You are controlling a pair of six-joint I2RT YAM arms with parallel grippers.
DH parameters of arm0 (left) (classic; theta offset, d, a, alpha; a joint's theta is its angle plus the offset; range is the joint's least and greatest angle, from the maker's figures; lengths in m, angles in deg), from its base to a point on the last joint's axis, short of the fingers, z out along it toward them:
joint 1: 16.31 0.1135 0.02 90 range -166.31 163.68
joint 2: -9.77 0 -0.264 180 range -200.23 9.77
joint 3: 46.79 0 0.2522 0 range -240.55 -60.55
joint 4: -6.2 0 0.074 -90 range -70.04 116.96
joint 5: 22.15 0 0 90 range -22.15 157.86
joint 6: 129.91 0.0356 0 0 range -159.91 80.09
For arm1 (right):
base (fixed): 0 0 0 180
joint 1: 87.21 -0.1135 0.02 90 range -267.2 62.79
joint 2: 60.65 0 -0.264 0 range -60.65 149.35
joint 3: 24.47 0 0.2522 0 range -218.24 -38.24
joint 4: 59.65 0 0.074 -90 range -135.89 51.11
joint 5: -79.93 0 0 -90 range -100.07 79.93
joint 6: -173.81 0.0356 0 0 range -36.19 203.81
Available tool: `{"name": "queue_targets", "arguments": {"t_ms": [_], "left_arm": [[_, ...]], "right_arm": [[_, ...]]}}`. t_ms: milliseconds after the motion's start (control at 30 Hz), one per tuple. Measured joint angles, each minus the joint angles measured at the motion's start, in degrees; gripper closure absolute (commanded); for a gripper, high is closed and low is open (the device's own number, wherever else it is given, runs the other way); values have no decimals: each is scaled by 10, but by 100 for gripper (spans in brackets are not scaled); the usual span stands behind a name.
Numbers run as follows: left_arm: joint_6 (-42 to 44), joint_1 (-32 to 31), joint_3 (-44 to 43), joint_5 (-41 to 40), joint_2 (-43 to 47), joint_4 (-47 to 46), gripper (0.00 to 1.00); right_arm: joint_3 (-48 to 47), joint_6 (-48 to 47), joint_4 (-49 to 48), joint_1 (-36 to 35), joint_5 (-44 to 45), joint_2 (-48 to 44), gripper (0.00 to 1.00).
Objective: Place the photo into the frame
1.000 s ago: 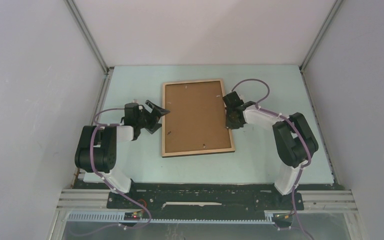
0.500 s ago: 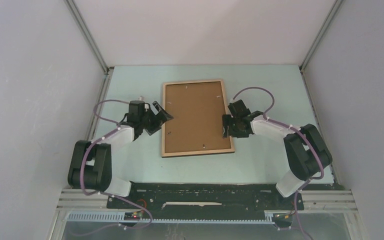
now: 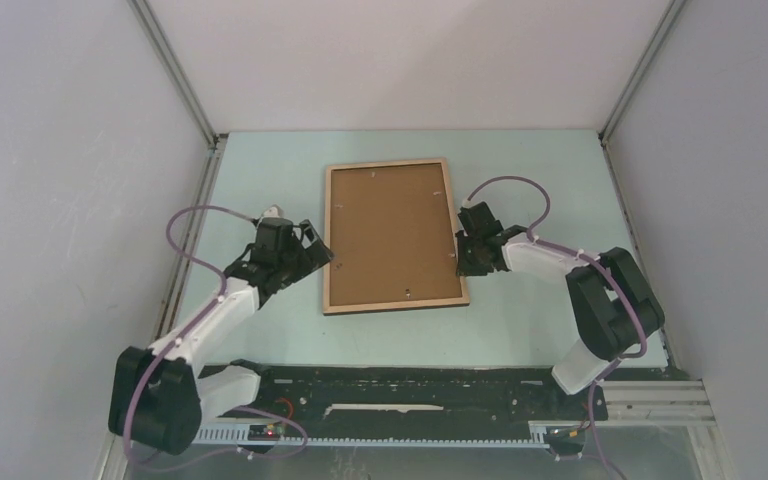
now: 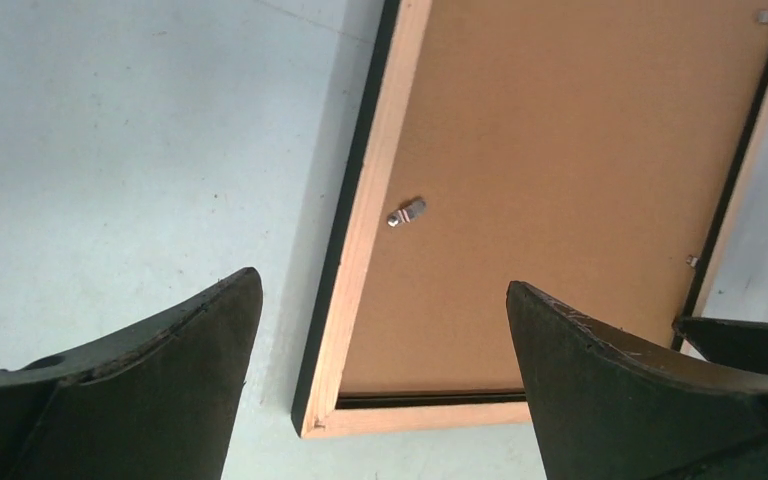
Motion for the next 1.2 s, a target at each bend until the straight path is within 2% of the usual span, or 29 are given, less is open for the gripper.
{"name": "queue_targets", "arguments": {"t_ms": [100, 133, 300, 433, 600, 700, 933, 1033, 1200], "left_arm": [[0, -19, 0, -35, 47, 24, 0], [0, -22, 0, -43, 54, 31, 0], [17, -31, -1, -41, 22, 53, 0], [16, -37, 3, -35, -22, 41, 0], [21, -60, 12, -72, -30, 2, 0], [33, -87, -12, -105, -69, 5, 1], [54, -152, -104, -146, -195, 7, 19], [61, -155, -121, -149, -230, 8, 21], [66, -155, -136, -148, -261, 8, 30]], "right_arm": [[10, -2, -9, 1, 3, -7, 97], [13, -3, -13, 1, 4, -9, 100], [36, -6, -39, 16, -7, -24, 100], [82, -4, -88, 54, -57, -51, 100], [109, -4, -111, 118, -134, -64, 100], [112, -5, -115, 129, -153, -63, 100], [112, -6, -117, 134, -167, -61, 100], [112, -7, -118, 134, -169, -61, 100], [112, -9, -120, 136, -178, -58, 100]]}}
